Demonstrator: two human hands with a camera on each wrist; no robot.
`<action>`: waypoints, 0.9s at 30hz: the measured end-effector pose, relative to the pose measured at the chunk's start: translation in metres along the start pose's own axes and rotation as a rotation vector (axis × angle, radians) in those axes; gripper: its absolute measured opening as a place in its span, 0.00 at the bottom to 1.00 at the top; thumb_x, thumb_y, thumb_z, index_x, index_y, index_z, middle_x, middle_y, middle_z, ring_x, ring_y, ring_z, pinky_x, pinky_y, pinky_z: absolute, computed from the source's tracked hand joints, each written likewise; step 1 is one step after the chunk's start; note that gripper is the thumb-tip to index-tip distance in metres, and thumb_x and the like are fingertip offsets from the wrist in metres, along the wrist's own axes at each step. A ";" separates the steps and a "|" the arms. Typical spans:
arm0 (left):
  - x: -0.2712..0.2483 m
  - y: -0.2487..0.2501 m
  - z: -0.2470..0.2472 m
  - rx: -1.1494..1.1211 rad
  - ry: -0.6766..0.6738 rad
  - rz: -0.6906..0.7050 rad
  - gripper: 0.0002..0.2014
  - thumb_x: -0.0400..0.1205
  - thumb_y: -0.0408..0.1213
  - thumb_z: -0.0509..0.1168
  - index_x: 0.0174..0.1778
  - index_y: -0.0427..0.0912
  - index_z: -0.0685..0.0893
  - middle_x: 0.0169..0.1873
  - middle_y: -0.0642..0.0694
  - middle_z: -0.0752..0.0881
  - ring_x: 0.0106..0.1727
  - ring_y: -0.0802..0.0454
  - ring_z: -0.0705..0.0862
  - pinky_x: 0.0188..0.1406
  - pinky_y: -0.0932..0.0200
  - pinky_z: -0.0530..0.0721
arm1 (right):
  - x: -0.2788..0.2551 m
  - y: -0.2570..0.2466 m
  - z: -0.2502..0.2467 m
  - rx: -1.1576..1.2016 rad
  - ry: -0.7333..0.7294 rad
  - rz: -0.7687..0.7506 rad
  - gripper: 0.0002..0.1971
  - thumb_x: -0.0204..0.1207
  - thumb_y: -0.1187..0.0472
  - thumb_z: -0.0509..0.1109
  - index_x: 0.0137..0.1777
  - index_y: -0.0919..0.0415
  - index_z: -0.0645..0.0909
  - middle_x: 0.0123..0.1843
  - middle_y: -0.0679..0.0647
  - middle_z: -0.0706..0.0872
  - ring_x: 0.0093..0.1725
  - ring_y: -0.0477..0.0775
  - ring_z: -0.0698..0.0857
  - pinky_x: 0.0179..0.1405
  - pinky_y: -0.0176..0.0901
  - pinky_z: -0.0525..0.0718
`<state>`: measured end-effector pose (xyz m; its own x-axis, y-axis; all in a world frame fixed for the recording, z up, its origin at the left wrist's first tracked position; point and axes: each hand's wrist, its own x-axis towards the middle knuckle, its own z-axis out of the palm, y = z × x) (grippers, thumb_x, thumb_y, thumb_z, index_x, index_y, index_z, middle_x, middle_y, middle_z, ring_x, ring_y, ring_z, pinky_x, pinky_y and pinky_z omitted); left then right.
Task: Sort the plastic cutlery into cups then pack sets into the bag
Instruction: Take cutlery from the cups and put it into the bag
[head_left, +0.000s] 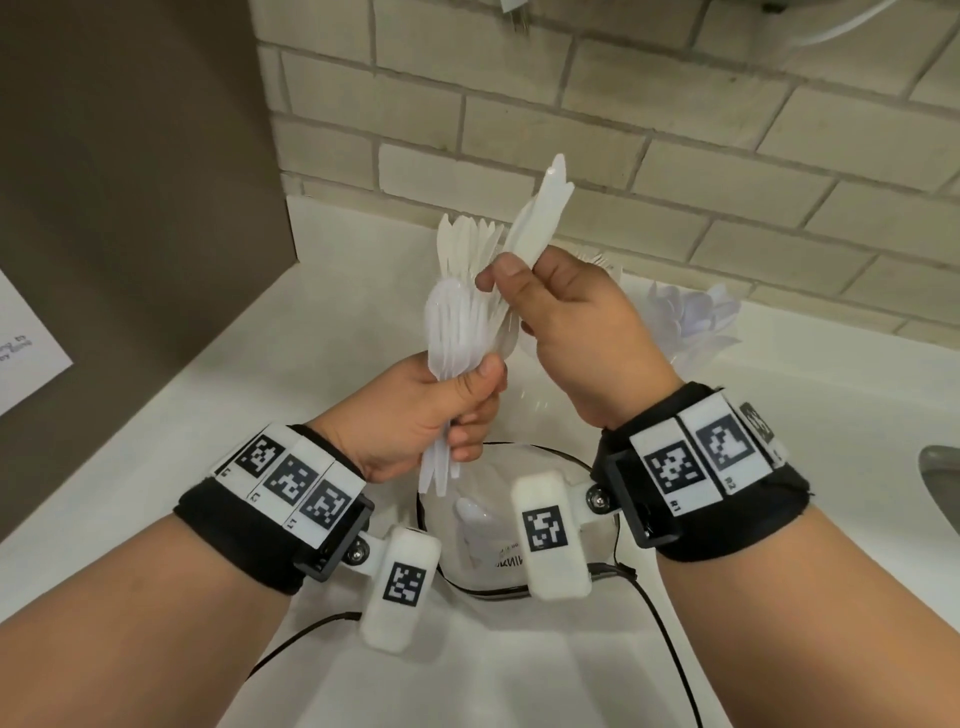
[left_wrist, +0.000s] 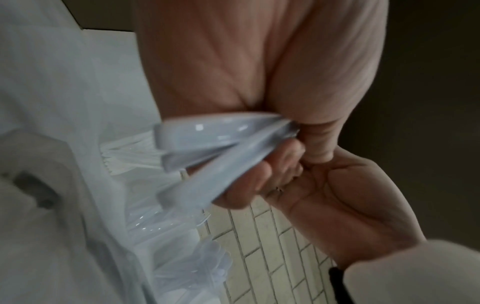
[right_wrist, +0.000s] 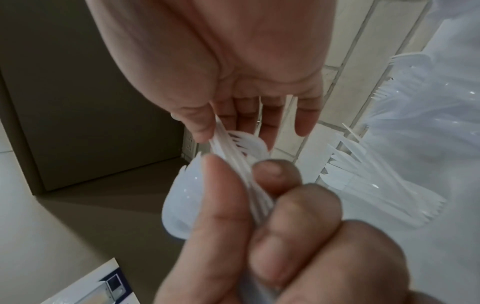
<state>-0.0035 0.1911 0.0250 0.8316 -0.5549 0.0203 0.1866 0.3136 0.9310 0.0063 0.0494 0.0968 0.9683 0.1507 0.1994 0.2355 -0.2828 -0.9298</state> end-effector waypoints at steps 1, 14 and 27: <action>0.000 -0.001 0.002 0.096 0.063 0.012 0.18 0.77 0.52 0.70 0.30 0.45 0.76 0.22 0.47 0.67 0.21 0.54 0.66 0.24 0.59 0.71 | 0.002 0.002 0.000 0.011 0.021 -0.005 0.11 0.84 0.54 0.62 0.42 0.52 0.82 0.41 0.43 0.87 0.41 0.38 0.83 0.43 0.32 0.76; -0.005 0.006 -0.014 1.150 0.710 0.166 0.18 0.79 0.47 0.69 0.49 0.43 0.66 0.39 0.53 0.76 0.38 0.53 0.75 0.26 0.70 0.66 | 0.073 -0.007 -0.038 0.313 0.231 -0.177 0.06 0.84 0.64 0.61 0.49 0.57 0.79 0.44 0.54 0.87 0.52 0.55 0.88 0.51 0.46 0.87; 0.002 0.011 -0.033 0.528 0.770 -0.039 0.14 0.83 0.49 0.62 0.39 0.42 0.77 0.27 0.45 0.81 0.24 0.53 0.81 0.30 0.59 0.84 | 0.174 0.088 0.016 0.000 0.227 0.079 0.05 0.76 0.53 0.68 0.39 0.49 0.82 0.41 0.53 0.91 0.42 0.56 0.87 0.54 0.63 0.86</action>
<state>0.0172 0.2191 0.0232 0.9825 0.1650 -0.0859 0.1172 -0.1901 0.9748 0.1936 0.0658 0.0450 0.9777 -0.0887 0.1906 0.1584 -0.2853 -0.9453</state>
